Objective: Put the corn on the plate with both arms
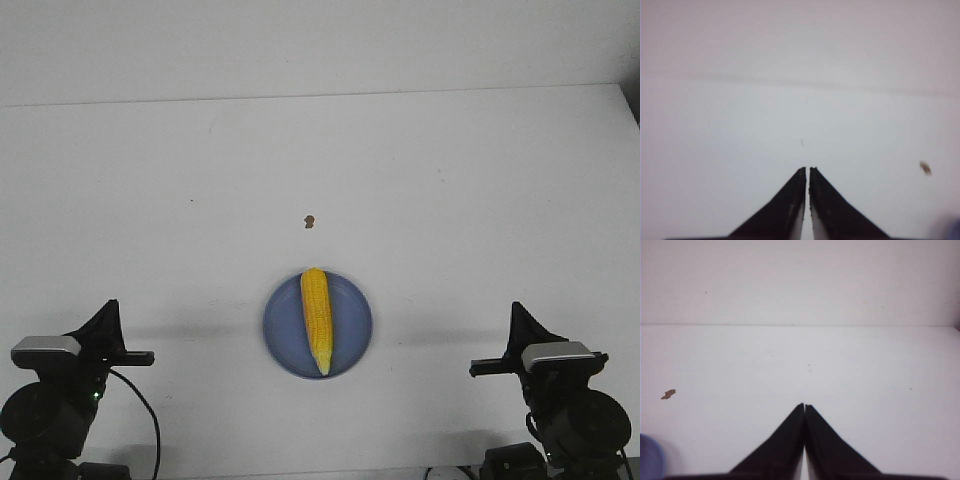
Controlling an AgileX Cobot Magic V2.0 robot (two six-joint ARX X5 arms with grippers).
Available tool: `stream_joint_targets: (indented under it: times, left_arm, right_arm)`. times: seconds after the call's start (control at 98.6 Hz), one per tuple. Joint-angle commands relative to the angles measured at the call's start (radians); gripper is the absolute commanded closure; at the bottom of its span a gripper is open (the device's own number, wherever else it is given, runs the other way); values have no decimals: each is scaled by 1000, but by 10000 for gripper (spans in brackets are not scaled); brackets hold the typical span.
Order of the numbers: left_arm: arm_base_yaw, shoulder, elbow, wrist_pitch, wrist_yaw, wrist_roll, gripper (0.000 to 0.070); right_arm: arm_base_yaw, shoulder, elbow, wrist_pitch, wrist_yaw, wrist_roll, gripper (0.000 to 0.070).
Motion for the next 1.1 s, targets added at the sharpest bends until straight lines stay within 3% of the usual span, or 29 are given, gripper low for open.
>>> stream_joint_targets:
  times: [0.0,0.142,0.355,0.537,0.811,1.095]
  left_arm:
    - [7,-42,-57,60,-3,17,688]
    - [30,-151,-212,173,-1,0,688]
    - [40,-285,-346,178,1,-22,688]
    - [40,-282,-390,195,3,-21,688]
    - [40,-282,-472,322,6,-20,688]
    - [40,-282,-473,334,9,-19,688]
  right_arm:
    - [1,3,6,12,0,-3,699]
    - [1,3,6,12,0,-3,699]
    - [1,3,6,12,0,-3,699]
    - [1,1,6,12,0,-3,699]
    - [1,1,6,12,0,-3,699]
    - [1,1,6,12,0,-3,699]
